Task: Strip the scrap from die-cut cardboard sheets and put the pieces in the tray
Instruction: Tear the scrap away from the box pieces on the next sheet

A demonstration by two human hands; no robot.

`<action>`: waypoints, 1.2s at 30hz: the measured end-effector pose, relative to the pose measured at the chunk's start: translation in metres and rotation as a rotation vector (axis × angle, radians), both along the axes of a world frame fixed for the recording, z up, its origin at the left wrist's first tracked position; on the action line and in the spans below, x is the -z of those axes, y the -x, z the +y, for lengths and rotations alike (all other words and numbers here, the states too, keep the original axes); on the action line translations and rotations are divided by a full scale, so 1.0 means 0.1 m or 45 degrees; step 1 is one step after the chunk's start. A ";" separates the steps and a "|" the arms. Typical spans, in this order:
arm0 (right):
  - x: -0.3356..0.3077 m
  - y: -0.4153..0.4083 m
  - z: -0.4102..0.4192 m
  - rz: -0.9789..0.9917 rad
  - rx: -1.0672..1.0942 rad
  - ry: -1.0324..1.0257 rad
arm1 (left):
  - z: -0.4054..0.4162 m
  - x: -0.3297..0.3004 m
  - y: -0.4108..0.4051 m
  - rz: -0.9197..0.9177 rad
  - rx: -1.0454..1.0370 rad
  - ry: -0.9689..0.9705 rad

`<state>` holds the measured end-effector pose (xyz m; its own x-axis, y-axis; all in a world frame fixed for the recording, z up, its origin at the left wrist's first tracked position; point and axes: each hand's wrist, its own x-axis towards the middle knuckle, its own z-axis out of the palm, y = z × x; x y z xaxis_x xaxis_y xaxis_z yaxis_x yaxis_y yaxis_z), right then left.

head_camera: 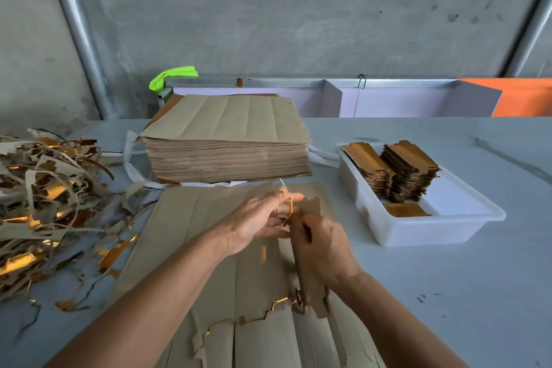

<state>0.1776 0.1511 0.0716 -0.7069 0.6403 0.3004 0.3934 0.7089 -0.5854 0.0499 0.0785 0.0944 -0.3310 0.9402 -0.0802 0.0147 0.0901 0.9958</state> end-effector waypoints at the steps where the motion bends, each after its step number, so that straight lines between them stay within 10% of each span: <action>1: 0.01 -0.03 0.06 0.008 0.048 0.063 | -0.04 0.00 0.02 0.009 0.010 -0.005; 4: 0.03 -0.16 0.30 0.127 0.248 0.566 | -0.18 0.05 0.14 0.029 -0.145 -0.078; 9: 0.10 -0.38 0.55 0.564 0.351 1.398 | -0.36 0.26 0.39 0.786 -0.417 0.133; 28: -0.07 -0.39 0.52 1.102 0.309 1.316 | -0.19 0.50 -0.17 1.564 -0.199 0.331; 36: 0.12 -0.44 0.66 0.673 0.394 0.925 | -0.33 0.64 -0.21 1.322 -0.519 -0.010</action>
